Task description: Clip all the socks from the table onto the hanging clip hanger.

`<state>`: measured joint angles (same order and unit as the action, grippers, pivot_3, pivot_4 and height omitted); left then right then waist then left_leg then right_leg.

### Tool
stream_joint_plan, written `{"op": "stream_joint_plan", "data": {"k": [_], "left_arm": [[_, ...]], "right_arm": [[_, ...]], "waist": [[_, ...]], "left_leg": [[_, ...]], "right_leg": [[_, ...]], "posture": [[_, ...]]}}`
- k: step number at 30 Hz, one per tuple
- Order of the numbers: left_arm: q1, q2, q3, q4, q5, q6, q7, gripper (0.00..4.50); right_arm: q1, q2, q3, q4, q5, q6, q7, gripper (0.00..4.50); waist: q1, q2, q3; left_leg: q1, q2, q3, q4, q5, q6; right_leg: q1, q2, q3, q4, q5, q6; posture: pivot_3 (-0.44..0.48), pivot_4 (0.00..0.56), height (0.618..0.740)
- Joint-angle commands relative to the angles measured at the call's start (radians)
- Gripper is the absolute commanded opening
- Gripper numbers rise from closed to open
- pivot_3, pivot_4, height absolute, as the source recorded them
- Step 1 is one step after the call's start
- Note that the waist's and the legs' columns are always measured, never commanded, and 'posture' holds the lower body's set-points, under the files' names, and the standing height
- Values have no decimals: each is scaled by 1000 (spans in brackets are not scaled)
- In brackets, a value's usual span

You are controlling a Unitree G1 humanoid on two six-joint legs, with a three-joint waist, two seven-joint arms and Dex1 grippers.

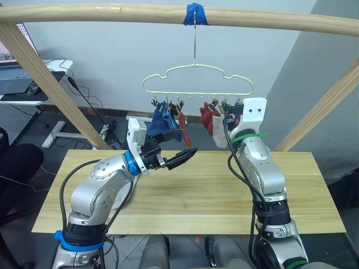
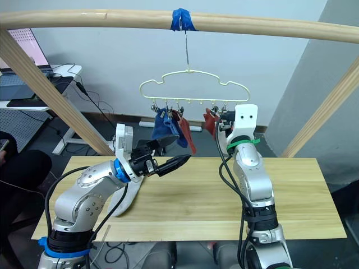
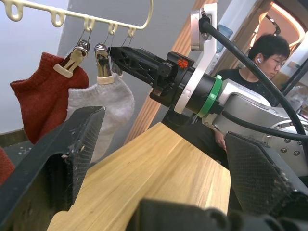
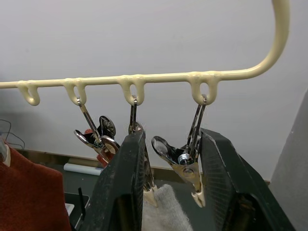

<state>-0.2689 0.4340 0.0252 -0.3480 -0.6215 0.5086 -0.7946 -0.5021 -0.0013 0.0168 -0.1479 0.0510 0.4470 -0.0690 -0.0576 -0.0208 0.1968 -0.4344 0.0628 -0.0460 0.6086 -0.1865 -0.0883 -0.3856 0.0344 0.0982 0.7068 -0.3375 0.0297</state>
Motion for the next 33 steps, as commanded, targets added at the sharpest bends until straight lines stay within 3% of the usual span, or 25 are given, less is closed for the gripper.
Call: {"op": "stream_joint_plan", "data": {"k": [1, 33], "left_arm": [[-6, -6, -6, -19, 7, -27, 4, 4500], [-4, -7, -24, -12, 22, -34, 1, 4500]], "right_arm": [[-37, 6, -22, -2, 0, -22, -8, 1720], [4, 3, -61, -54, 6, -48, -9, 1720]], "waist": [[0, 0, 0], [1, 0, 0]], "left_leg": [[0, 0, 0, 0, 0, 0], [0, 0, 0, 0, 0, 0]], "right_leg": [[0, 0, 0, 0, 0, 0], [0, 0, 0, 0, 0, 0]], "posture": [[19, 175, 740], [5, 188, 740]]}}
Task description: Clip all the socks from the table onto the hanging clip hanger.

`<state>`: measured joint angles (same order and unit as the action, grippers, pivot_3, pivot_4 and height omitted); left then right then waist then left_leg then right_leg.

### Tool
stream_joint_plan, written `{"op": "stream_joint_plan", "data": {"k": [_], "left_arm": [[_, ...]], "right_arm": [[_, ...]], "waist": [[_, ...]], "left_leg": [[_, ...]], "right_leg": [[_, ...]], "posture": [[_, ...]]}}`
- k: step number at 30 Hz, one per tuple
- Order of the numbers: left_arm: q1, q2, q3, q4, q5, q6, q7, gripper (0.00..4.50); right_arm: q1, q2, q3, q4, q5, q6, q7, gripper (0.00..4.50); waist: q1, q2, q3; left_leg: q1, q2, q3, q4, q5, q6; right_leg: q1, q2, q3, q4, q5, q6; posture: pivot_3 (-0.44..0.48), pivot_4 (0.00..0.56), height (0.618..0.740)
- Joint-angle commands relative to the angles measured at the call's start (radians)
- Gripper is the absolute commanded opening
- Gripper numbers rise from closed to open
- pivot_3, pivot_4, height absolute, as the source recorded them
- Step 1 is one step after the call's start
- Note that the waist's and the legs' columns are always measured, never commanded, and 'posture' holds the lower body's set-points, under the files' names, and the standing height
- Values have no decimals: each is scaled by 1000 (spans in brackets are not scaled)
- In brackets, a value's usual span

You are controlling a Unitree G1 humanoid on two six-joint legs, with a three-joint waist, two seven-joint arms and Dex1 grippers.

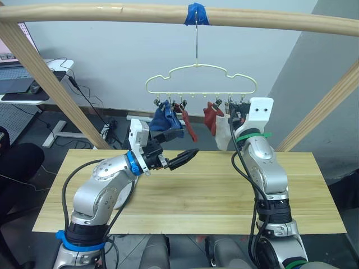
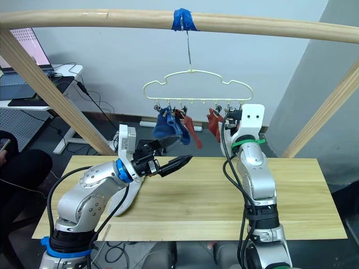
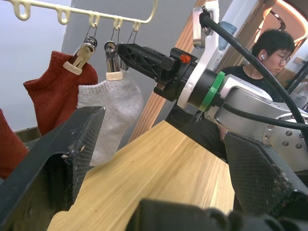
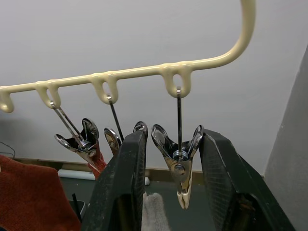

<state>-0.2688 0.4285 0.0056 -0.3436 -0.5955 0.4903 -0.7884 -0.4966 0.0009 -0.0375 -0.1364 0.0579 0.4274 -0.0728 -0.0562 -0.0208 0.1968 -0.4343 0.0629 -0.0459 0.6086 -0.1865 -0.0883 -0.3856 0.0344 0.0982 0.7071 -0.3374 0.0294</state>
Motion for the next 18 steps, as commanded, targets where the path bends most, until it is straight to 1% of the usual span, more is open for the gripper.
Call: {"op": "stream_joint_plan", "data": {"k": [1, 9, 18], "left_arm": [[-4, -2, -5, -17, -5, -15, -6, 4500], [-5, -3, -6, -15, -4, -12, -8, 4500], [-19, -6, -11, -1, 2, -17, -13, 4500]], "right_arm": [[-1, 2, -7, -68, 1, -31, -4, 1720], [40, 1, 5, -112, 17, -17, 29, 1720], [40, -2, 6, -108, 4, -2, 26, 1720]], "waist": [[0, 0, 0], [0, 0, 0], [0, 0, 0]], "left_leg": [[0, 0, 0, 0, 0, 0], [0, 0, 0, 0, 0, 0], [0, 0, 0, 0, 0, 0]], "right_leg": [[0, 0, 0, 0, 0, 0], [0, 0, 0, 0, 0, 0], [0, 0, 0, 0, 0, 0]], "posture": [[4, 187, 740], [0, 190, 740], [-4, 187, 740]]}}
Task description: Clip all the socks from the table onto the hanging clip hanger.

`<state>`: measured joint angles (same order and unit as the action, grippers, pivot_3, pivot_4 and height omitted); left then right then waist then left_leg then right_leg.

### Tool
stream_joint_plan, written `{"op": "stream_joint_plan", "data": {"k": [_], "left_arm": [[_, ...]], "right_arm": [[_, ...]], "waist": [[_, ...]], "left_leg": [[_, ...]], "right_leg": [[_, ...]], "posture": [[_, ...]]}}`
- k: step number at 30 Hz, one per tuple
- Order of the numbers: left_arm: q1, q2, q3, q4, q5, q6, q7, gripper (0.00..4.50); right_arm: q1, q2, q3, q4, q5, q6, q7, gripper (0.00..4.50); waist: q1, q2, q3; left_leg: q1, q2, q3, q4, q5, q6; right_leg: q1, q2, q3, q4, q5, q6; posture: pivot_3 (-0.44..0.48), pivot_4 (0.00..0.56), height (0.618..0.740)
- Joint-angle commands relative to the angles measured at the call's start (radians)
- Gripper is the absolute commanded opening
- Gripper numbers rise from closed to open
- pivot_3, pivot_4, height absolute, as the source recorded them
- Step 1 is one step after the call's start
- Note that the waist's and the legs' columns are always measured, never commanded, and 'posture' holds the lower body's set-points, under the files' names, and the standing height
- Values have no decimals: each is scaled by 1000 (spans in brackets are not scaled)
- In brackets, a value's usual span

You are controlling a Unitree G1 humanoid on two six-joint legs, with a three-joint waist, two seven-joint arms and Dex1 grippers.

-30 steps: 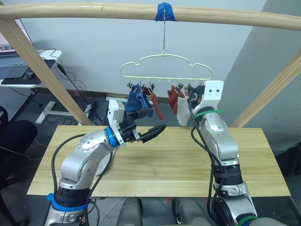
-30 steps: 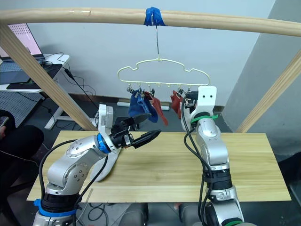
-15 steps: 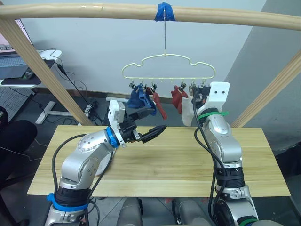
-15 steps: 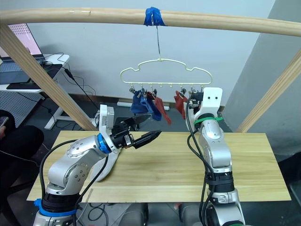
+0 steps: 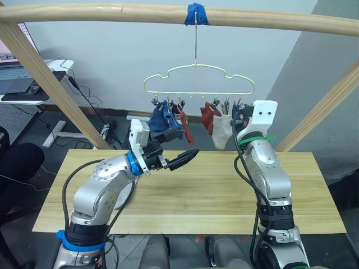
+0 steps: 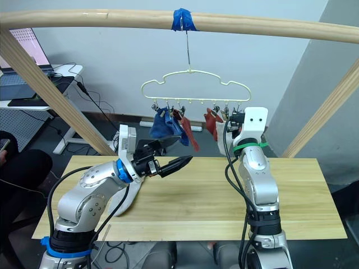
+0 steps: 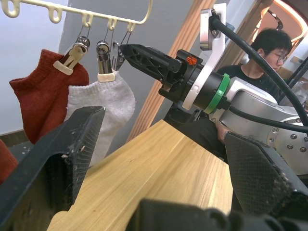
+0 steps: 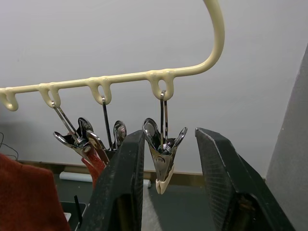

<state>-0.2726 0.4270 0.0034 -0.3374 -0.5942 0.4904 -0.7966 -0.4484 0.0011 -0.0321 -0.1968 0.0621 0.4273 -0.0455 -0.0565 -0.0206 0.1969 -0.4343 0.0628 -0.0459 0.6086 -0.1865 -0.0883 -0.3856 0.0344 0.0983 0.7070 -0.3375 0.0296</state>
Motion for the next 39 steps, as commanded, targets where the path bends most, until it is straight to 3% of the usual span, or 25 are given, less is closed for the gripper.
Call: {"op": "stream_joint_plan", "data": {"k": [1, 24, 39], "left_arm": [[-16, -5, -9, -5, 1, -18, -5, 4500], [6, 0, -4, -30, 0, -15, 4, 4500], [6, 1, -3, -24, 9, -22, 4, 4500]], "right_arm": [[-12, -1, 2, -42, -2, -2, -3, 1720], [-114, -6, -14, 100, -42, -47, -71, 1720], [-141, 106, -34, 120, 62, -3, -49, 1720]], "waist": [[0, 0, 0], [2, 0, 0], [3, 0, 0]], "left_leg": [[0, 0, 0, 0, 0, 0], [0, 0, 0, 0, 0, 0], [0, 0, 0, 0, 0, 0]], "right_leg": [[0, 0, 0, 0, 0, 0], [0, 0, 0, 0, 0, 0], [0, 0, -1, 1, 0, 0]], "posture": [[-4, 187, 740], [24, 182, 740], [30, 182, 740]]}}
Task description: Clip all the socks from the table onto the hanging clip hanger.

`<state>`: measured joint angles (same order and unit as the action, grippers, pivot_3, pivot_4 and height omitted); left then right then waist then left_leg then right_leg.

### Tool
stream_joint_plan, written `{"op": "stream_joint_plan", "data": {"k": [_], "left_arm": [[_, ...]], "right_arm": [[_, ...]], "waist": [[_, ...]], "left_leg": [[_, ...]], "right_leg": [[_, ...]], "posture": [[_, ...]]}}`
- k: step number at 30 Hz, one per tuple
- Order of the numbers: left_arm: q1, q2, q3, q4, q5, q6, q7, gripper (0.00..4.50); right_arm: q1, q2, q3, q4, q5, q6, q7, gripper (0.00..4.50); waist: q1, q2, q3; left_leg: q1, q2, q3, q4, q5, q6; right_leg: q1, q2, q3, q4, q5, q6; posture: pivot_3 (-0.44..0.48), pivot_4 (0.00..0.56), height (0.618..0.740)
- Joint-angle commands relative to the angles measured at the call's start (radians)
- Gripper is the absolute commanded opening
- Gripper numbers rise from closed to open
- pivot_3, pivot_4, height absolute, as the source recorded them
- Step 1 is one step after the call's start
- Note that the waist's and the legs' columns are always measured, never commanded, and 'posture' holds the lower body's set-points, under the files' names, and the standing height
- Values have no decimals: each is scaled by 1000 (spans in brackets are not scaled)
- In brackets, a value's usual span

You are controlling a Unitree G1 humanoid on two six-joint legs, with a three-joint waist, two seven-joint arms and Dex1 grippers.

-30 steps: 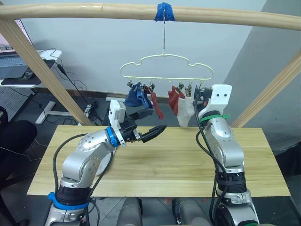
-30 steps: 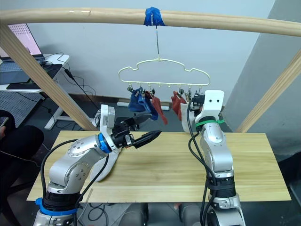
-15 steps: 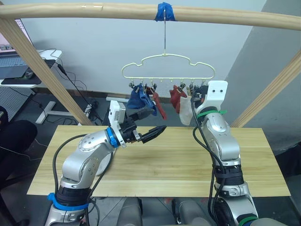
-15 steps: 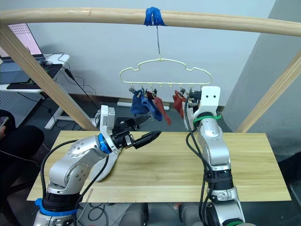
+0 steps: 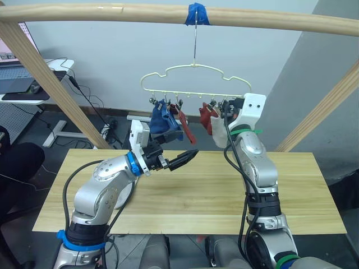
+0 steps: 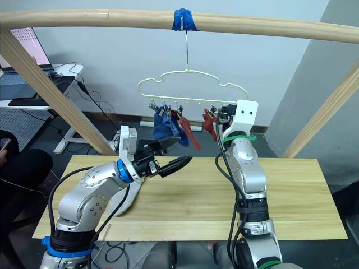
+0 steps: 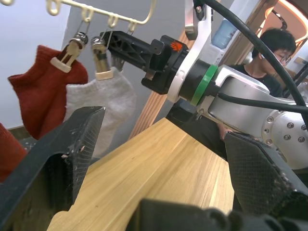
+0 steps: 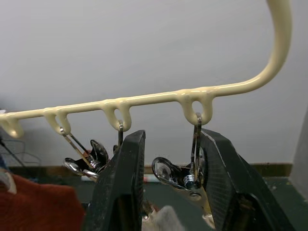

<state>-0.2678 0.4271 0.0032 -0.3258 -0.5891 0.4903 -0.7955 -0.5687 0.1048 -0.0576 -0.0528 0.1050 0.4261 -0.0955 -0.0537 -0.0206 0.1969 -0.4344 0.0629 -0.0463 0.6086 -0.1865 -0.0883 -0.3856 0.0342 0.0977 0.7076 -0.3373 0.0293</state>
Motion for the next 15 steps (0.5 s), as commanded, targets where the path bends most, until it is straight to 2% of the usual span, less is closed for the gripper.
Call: {"op": "stream_joint_plan", "data": {"k": [1, 9, 12, 15], "left_arm": [[2, 0, -3, -36, 4, -22, 4, 4500], [-1, -1, -4, -31, 10, -23, 4, 4500], [-1, -4, -8, -36, 11, -20, 7, 4500], [1, -8, -12, -43, 11, -15, 11, 4500]], "right_arm": [[-22, 2, -9, -23, 19, -1, 2, 1720], [-25, -2, -14, -12, 20, -9, -5, 1720], [-25, -9, -19, -12, 17, -16, -9, 1151], [-22, -19, -24, -17, 13, -19, -9, 322]], "waist": [[0, 0, 0], [0, 0, 0], [0, 0, 0], [0, 0, 0]], "left_leg": [[0, 0, 0, 0, 0, 0], [0, 0, 0, 0, 0, 0], [0, 0, 0, 0, 0, 0], [0, 0, 0, 0, 0, 0]], "right_leg": [[0, 0, 0, 0, 0, 0], [0, 0, 0, 0, 0, 0], [0, 0, 0, 0, 0, 0], [0, 0, 0, 0, 0, 0]], "posture": [[30, 182, 740], [31, 184, 740], [29, 185, 740], [27, 185, 740]]}}
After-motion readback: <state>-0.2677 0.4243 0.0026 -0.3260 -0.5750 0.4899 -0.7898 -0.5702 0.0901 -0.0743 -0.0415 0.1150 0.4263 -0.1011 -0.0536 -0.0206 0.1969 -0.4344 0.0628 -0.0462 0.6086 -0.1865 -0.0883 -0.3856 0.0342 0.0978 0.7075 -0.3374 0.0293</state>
